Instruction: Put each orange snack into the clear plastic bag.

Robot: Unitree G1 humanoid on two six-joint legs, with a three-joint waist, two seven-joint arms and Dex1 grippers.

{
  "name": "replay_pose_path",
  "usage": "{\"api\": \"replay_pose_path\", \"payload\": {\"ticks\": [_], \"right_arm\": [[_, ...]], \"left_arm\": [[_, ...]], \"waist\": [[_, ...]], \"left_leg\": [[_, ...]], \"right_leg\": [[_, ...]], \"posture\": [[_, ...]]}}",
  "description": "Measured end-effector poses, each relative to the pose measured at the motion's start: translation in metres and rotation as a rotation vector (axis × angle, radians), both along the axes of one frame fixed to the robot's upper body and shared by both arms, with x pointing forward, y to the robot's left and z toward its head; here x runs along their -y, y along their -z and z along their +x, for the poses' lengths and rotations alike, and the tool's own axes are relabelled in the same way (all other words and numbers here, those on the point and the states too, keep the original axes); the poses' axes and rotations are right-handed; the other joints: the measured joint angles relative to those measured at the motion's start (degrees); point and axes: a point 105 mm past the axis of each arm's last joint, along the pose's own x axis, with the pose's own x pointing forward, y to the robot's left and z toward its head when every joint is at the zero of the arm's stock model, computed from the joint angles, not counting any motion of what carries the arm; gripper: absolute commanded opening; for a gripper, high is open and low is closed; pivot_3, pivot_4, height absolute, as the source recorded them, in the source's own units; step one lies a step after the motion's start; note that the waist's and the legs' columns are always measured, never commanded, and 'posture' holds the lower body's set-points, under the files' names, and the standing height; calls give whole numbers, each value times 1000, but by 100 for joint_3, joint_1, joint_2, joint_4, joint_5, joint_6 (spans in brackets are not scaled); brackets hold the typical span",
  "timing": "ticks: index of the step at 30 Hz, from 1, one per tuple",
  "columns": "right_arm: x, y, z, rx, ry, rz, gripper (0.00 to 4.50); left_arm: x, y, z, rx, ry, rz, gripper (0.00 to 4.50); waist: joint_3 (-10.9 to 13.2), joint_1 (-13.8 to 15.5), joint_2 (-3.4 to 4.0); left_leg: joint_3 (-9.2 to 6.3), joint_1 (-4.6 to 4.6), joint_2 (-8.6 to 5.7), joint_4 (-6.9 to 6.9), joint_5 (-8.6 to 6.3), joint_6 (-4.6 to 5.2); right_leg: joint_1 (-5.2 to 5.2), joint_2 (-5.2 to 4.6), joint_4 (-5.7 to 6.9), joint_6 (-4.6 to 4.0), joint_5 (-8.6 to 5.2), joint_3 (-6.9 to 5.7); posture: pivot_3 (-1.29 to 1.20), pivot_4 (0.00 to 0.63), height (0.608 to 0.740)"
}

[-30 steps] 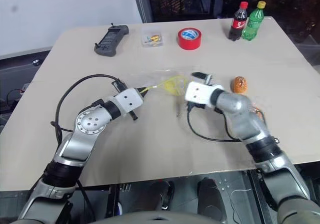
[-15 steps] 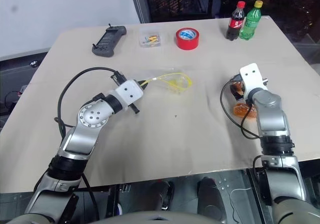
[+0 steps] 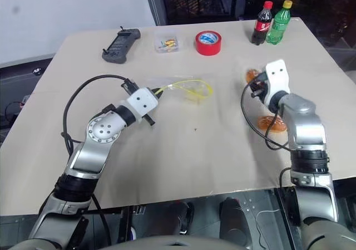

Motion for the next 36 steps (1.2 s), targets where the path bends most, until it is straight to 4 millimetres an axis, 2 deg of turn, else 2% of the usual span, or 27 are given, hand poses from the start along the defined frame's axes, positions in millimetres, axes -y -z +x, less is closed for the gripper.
{"api": "replay_pose_path", "payload": {"ticks": [3, 5, 9, 15, 21, 27, 28, 33, 36], "right_arm": [[-40, -2, -22, -41, -188, 2, 1003], [-70, 5, -38, -100, -318, 6, 1003], [-88, 16, -45, -158, -384, -6, 1003], [-94, 34, -28, -224, -387, -20, 1003], [-101, 36, -21, -232, -422, -24, 1003], [-118, 47, -20, -263, -464, -17, 1003], [-125, 51, -19, -291, -472, 34, 1003], [-107, 35, -8, -274, -421, 102, 1003], [-99, 32, -5, -272, -394, 120, 1003]], "left_arm": [[1, 0, 0, 2, 1, -4, 0], [1, 0, 0, 4, 2, -6, 0], [0, 4, -3, -1, 8, -4, 0], [1, 17, -22, -1, 69, 29, 0], [0, 24, -33, -3, 100, 54, 0], [3, 25, -37, 4, 114, 45, 0], [0, 31, -41, -9, 108, 42, 0], [-10, 33, -44, -12, 84, 36, 0], [-9, 32, -46, -6, 100, 20, 0]], "waist": [[0, 0, 0], [0, 21, -1], [0, 35, -1], [0, 2, 0], [0, 18, -1], [0, 6, 0], [0, -5, 0], [0, 32, 1], [0, 31, 1]], "left_leg": [[-1, 0, 1, 0, 0, 0], [-1, 0, -1, 1, 0, 0], [-1, -2, -4, 3, 0, 0], [-2, -1, 0, 2, 0, 0], [-2, -2, -3, 2, 0, 1], [-4, -1, 0, 2, 0, 0], [-1, -2, -1, 2, 0, 1], [-6, -2, -2, 2, 0, 0], [-4, -2, -2, 2, -1, 0]], "right_leg": [[0, -2, 0, 0, 0, -1], [1, -4, 0, 0, 0, -3], [2, -6, -2, 0, 0, -3], [0, -11, 0, 0, 0, -4], [2, -6, -4, 0, 0, -5], [0, -4, -1, 0, 0, -5], [0, -2, -2, 0, 0, -2], [1, 0, -2, -1, 0, -7], [1, -1, -3, -1, 0, -6]], "posture": [[0, 150, 740], [0, 150, 740], [0, 150, 740], [0, 150, 740], [0, 150, 740], [0, 150, 740], [0, 150, 740], [0, 150, 740], [0, 150, 740]]}}
